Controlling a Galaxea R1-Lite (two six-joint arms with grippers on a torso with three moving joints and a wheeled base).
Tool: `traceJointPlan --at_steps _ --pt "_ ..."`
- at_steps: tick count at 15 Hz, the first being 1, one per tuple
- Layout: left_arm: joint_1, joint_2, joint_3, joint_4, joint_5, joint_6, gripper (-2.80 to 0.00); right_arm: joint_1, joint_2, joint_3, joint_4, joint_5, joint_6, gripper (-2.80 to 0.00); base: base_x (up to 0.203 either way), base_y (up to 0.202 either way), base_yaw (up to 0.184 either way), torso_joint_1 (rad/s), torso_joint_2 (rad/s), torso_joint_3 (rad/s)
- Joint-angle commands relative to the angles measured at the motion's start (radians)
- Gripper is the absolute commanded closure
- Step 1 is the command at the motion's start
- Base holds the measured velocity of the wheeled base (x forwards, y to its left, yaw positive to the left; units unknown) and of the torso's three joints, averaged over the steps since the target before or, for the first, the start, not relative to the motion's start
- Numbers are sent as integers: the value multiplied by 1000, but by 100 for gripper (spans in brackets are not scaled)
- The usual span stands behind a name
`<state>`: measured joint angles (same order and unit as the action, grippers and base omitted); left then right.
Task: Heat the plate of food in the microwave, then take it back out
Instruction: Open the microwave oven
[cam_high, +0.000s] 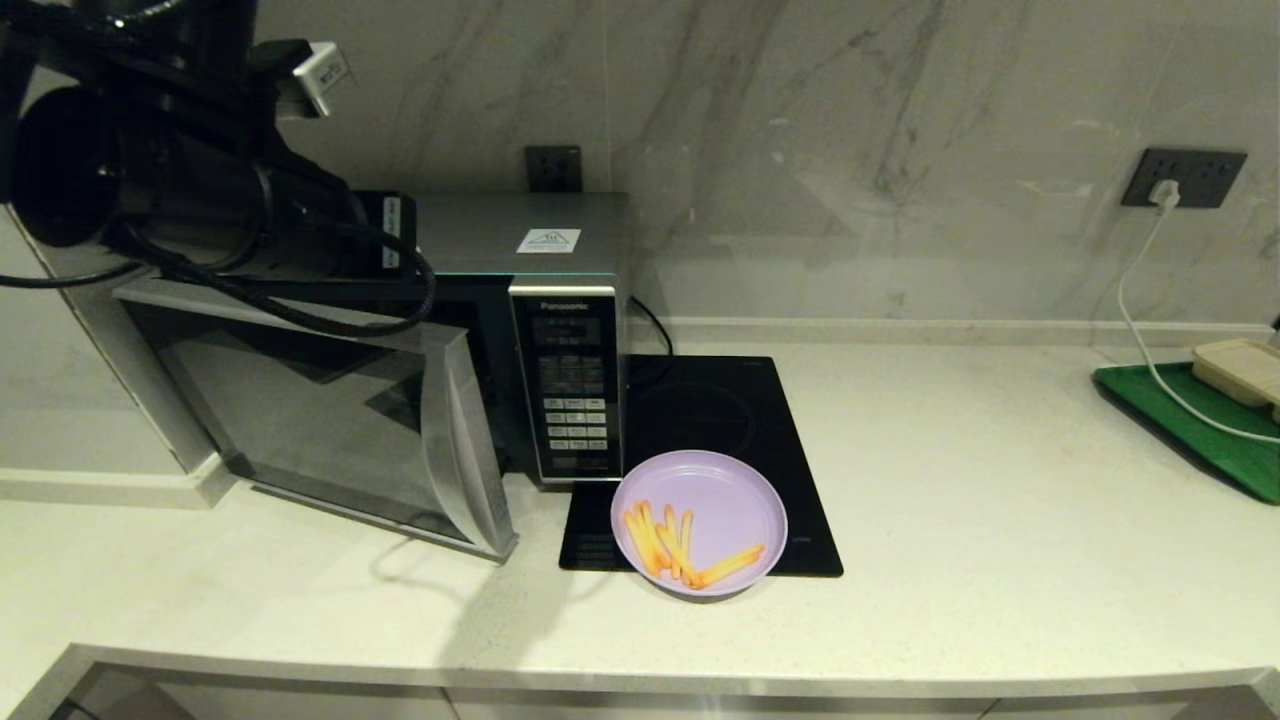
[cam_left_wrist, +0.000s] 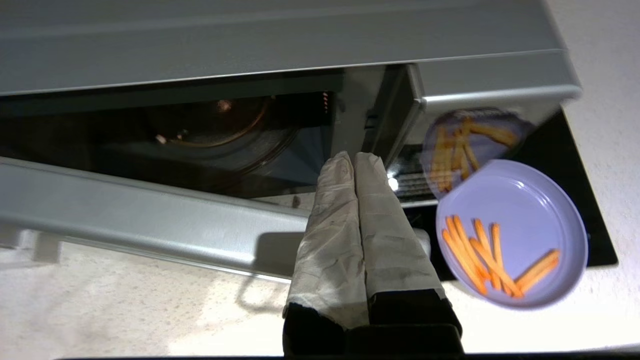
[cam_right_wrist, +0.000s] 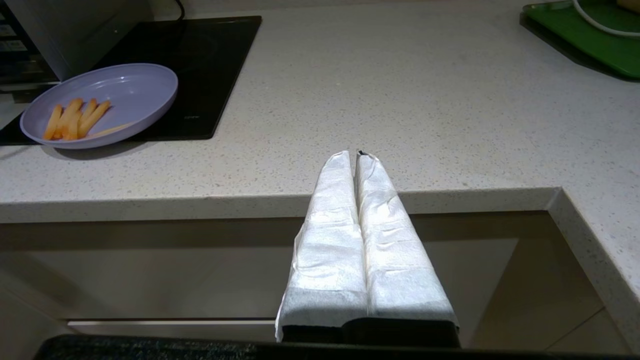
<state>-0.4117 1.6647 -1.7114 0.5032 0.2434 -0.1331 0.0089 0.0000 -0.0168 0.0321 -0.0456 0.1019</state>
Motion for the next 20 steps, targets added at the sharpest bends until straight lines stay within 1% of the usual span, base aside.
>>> traceJointPlan --at_steps 1,3,7,9,10,12,14,18,20 --pt "-3 95 -14 -36 3 -25 0 0 0 0 0 0 1 0 0 0 0 0 0 0" --pt "-16 115 -16 -49 5 -31 0 0 0 0 0 0 1 0 0 0 0 0 0 0" --pt "-15 134 -1 -42 15 -45 0 0 0 0 0 0 1 0 0 0 0 0 0 0" --pt "-15 125 16 -22 68 -44 0 0 0 0 0 0 1 0 0 0 0 0 0 0" --pt "-14 118 16 8 87 -43 0 0 0 0 0 0 1 0 0 0 0 0 0 0" --pt "-15 89 16 69 98 -46 0 0 0 0 0 0 1 0 0 0 0 0 0 0" --pt "-14 51 26 105 100 -47 0 0 0 0 0 0 1 0 0 0 0 0 0 0" --pt "-10 -57 113 136 122 -44 0 0 0 0 0 0 1 0 0 0 0 0 0 0" --pt "10 -117 137 163 125 -35 0 0 0 0 0 0 1 0 0 0 0 0 0 0"
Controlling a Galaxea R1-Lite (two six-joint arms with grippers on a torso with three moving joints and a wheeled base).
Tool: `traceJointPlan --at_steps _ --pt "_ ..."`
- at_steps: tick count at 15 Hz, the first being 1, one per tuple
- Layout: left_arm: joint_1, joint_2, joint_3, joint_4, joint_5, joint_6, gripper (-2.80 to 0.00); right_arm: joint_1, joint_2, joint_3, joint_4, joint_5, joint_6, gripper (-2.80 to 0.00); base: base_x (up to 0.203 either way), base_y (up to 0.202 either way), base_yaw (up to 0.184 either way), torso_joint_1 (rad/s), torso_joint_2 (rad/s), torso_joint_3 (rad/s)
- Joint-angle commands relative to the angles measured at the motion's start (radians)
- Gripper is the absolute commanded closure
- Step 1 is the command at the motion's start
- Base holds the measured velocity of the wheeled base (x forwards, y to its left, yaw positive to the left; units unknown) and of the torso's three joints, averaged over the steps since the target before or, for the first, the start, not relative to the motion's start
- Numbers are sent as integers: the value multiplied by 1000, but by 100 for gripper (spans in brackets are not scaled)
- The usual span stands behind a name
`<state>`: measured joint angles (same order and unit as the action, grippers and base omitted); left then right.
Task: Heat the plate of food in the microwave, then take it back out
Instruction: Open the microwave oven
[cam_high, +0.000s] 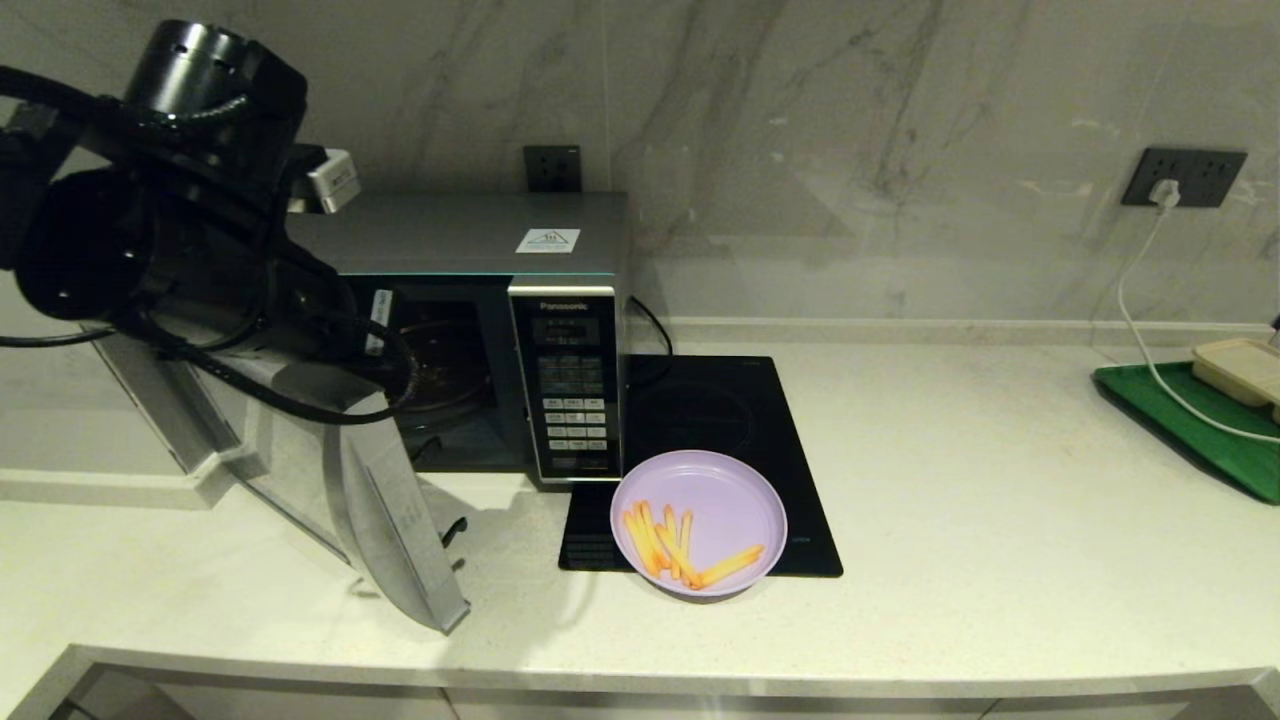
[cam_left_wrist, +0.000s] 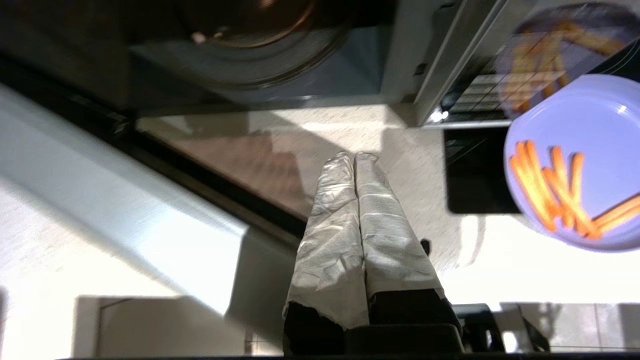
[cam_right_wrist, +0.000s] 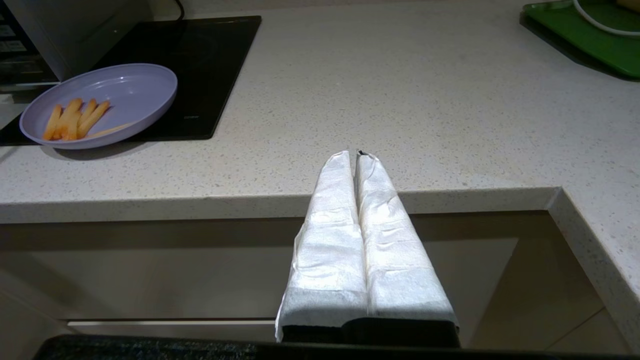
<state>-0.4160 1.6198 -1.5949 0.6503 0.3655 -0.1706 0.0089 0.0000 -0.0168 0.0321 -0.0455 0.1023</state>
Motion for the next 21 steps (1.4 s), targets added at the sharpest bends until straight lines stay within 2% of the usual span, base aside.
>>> traceJointPlan --at_steps 1,3,6,10,17,19,21 --pt "37 -100 28 37 3 9 0 0 0 0 0 0 0 0 0 0 0 0 0 0" --pt "86 -158 73 64 3 18 0 0 0 0 0 0 0 0 0 0 0 0 0 0" --pt "177 -228 162 65 -4 69 0 0 0 0 0 0 0 0 0 0 0 0 0 0" --pt "126 -247 159 19 -7 77 0 0 0 0 0 0 0 0 0 0 0 0 0 0" --pt "153 -299 178 41 -2 91 0 0 0 0 0 0 2 0 0 0 0 0 0 0" --pt "194 -316 194 41 -4 94 0 0 0 0 0 0 0 0 0 0 0 0 0 0" --pt "278 -338 248 41 -15 97 0 0 0 0 0 0 0 0 0 0 0 0 0 0"
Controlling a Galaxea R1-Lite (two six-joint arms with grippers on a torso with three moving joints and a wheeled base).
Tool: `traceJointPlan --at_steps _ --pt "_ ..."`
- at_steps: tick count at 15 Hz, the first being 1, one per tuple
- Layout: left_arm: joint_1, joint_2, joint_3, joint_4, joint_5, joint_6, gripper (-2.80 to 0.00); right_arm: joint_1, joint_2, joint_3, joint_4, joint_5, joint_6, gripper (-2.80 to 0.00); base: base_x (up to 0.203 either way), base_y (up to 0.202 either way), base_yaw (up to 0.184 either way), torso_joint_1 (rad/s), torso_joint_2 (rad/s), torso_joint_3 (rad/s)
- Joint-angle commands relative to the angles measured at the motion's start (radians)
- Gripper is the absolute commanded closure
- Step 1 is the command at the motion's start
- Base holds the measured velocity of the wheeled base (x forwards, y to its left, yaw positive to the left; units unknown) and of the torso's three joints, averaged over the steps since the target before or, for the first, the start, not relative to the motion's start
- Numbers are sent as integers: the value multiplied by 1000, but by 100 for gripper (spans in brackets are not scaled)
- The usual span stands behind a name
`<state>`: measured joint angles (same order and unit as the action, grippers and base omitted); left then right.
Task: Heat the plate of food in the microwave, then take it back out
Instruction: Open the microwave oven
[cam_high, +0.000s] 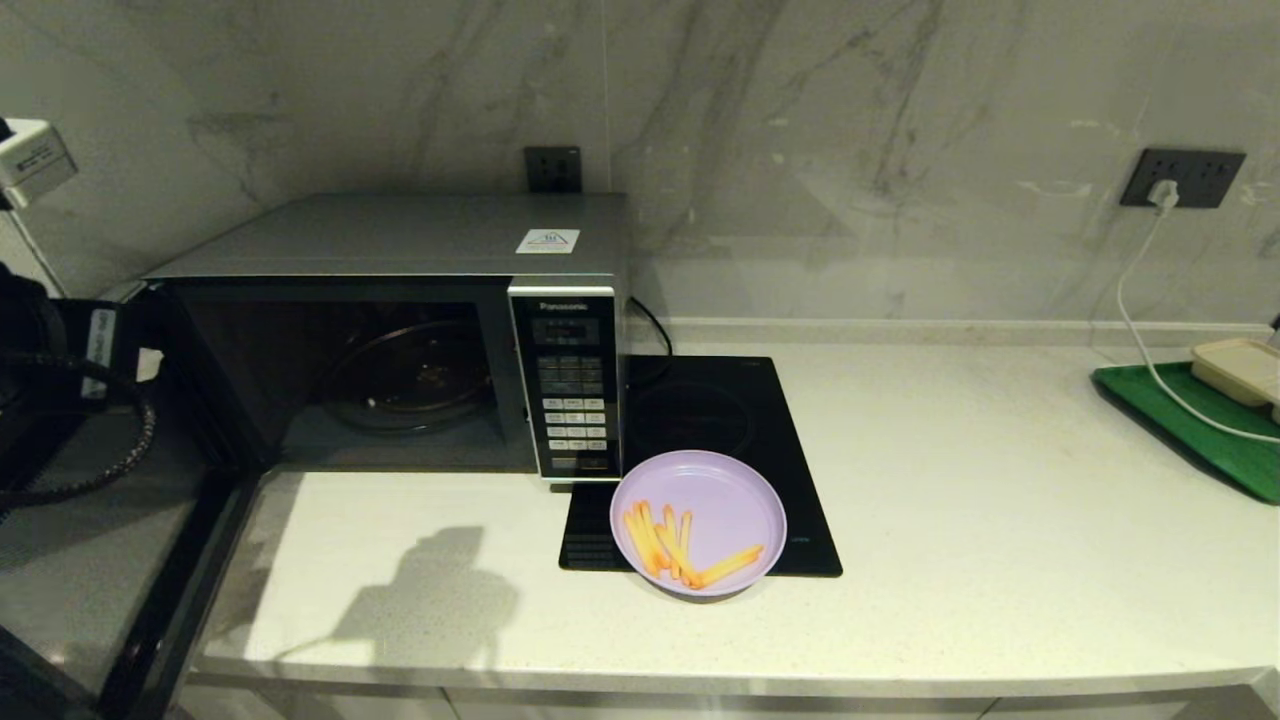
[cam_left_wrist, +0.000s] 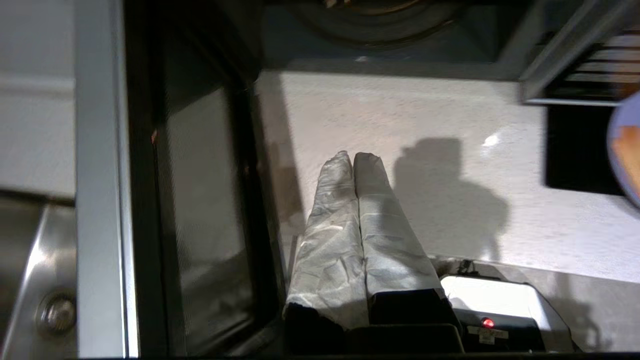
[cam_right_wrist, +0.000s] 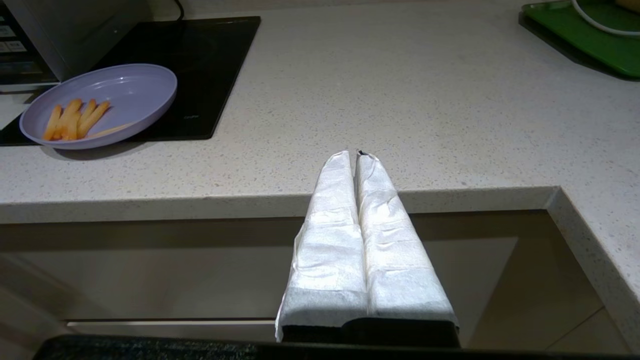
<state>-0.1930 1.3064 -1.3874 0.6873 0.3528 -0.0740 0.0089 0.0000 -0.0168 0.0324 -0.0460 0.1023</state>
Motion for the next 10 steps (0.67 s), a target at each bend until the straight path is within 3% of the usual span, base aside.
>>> traceJointPlan --at_steps 1,3,5,7,10 --pt "90 -47 79 4 -14 5 0 0 0 0 0 0 0 0 0 0 0 0 0 0" --pt "179 -68 122 1 -58 20 0 0 0 0 0 0 0 0 0 0 0 0 0 0" --pt "261 -88 142 0 -146 28 0 0 0 0 0 0 0 0 0 0 0 0 0 0" --pt "293 -118 150 1 -234 29 0 0 0 0 0 0 0 0 0 0 0 0 0 0" --pt "375 -120 158 0 -245 32 0 0 0 0 0 0 0 0 0 0 0 0 0 0"
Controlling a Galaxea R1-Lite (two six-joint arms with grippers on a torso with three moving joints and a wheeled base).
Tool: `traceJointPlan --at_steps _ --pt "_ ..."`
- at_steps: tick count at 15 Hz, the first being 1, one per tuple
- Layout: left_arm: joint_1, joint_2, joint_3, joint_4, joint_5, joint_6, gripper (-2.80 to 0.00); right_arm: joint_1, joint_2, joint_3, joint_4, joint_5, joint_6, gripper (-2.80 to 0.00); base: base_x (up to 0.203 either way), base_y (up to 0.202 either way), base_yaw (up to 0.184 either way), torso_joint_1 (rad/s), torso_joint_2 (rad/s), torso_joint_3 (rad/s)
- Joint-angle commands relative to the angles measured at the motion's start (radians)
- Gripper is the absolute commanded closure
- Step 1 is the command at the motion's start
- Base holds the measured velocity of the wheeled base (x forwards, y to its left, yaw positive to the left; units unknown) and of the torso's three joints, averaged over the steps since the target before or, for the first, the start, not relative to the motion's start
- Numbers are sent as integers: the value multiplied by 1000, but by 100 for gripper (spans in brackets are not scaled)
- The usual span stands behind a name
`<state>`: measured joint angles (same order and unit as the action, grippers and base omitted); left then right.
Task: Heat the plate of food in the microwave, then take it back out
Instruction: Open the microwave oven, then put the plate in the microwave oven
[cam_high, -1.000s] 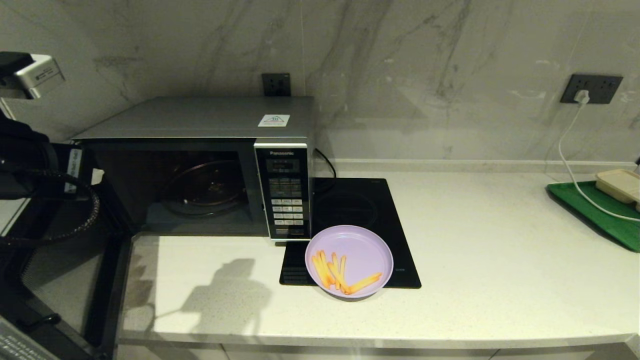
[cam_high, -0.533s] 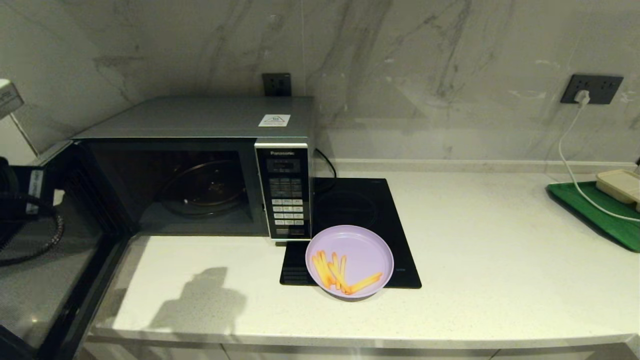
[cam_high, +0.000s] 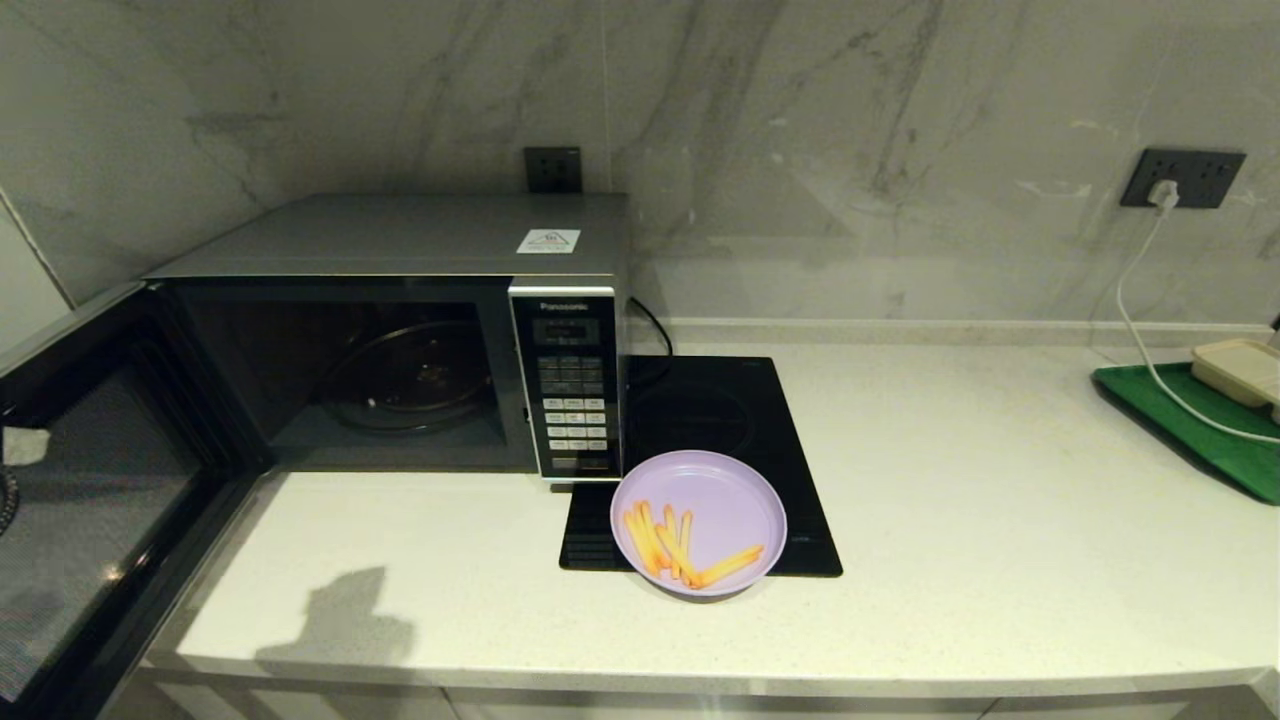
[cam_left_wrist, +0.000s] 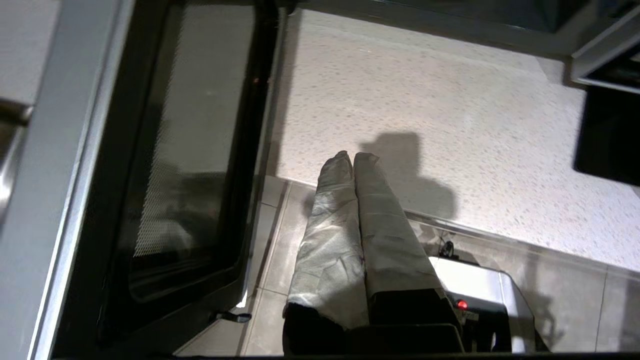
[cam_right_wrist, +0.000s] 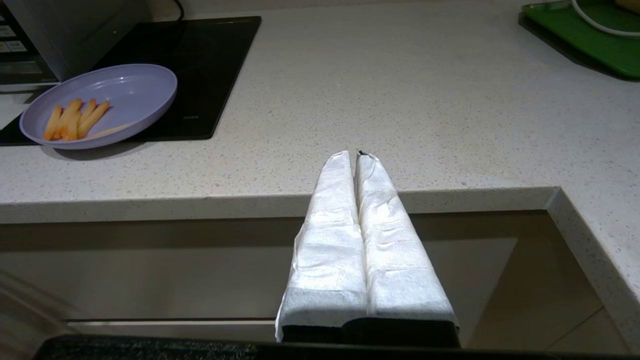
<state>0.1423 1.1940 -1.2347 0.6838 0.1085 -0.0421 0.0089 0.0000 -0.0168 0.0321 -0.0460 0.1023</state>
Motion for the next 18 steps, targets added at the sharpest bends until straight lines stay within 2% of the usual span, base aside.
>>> traceJointPlan --at_steps 1,4,6,8,12,13,16,18 --pt "70 -6 7 1 -4 3 0 0 0 0 0 0 0 0 0 0 0 0 0 0" --pt "54 -38 4 0 -83 12 0 0 0 0 0 0 0 0 0 0 0 0 0 0" --pt "-46 -42 -4 0 -131 11 0 0 0 0 0 0 0 0 0 0 0 0 0 0" --pt "-203 -26 -7 3 -150 -17 0 0 0 0 0 0 0 0 0 0 0 0 0 0" --pt "-607 114 -18 -38 -167 -145 0 0 0 0 0 0 0 0 0 0 0 0 0 0" --pt "-662 175 -19 -53 -155 -168 -280 0 0 0 0 0 0 0 0 0 0 0 0 0" --pt "-743 377 -47 -74 -73 -229 -280 0 0 0 0 0 0 0 0 0 0 0 0 0" --pt "-778 514 -134 -61 -46 -313 -280 0 0 0 0 0 0 0 0 0 0 0 0 0"
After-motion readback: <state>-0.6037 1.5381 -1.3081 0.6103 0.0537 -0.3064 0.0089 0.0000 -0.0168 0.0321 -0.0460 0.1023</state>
